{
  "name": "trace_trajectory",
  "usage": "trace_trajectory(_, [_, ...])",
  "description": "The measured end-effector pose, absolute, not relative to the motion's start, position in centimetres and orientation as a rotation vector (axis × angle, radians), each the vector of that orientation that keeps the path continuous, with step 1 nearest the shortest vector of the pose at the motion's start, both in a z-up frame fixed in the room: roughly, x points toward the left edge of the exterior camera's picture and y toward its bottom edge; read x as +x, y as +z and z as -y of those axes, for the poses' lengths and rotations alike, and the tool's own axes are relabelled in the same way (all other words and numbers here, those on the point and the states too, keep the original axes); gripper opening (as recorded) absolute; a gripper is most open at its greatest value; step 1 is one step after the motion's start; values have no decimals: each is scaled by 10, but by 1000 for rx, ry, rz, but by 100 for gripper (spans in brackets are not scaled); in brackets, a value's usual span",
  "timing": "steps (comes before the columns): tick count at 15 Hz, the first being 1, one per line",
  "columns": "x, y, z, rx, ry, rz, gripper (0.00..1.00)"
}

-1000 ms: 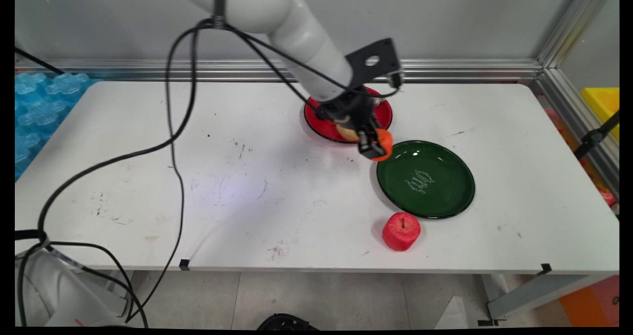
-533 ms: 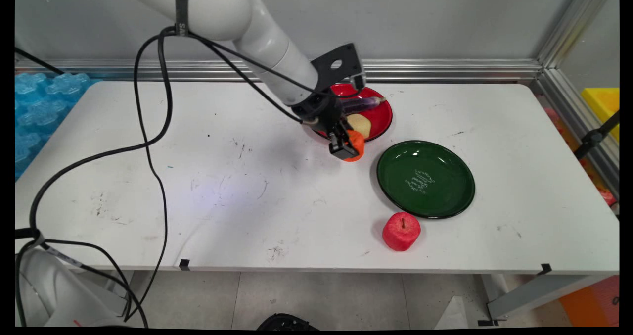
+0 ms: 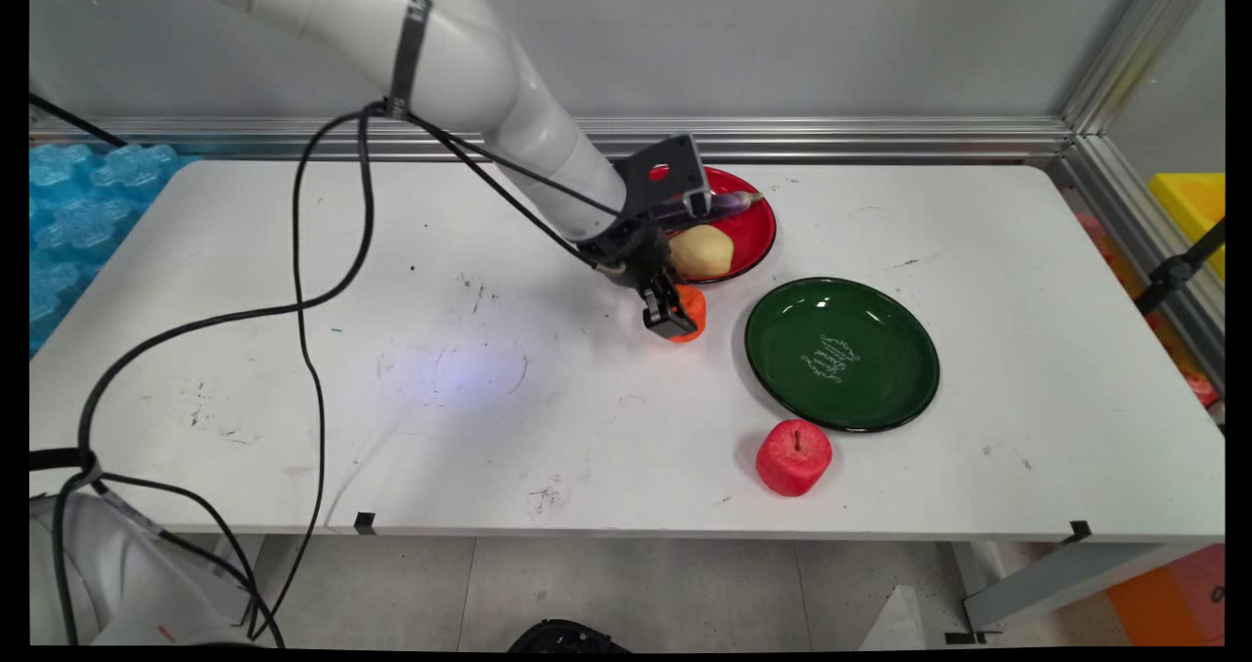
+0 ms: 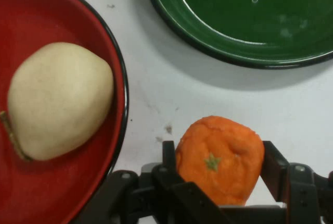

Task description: Place the picked object on the table

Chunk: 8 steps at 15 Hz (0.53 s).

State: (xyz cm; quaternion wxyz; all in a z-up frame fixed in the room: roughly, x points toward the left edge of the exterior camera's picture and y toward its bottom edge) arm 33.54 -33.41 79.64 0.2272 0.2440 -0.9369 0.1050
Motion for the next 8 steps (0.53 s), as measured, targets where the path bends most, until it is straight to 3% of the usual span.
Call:
trace_trajectory(4, [336,779,341,662,271,2584,0])
trace_trajectory(5, [337,777,342,659,267,2583,100])
trace_trajectory(8, [342,775,339,646,253,2575,100])
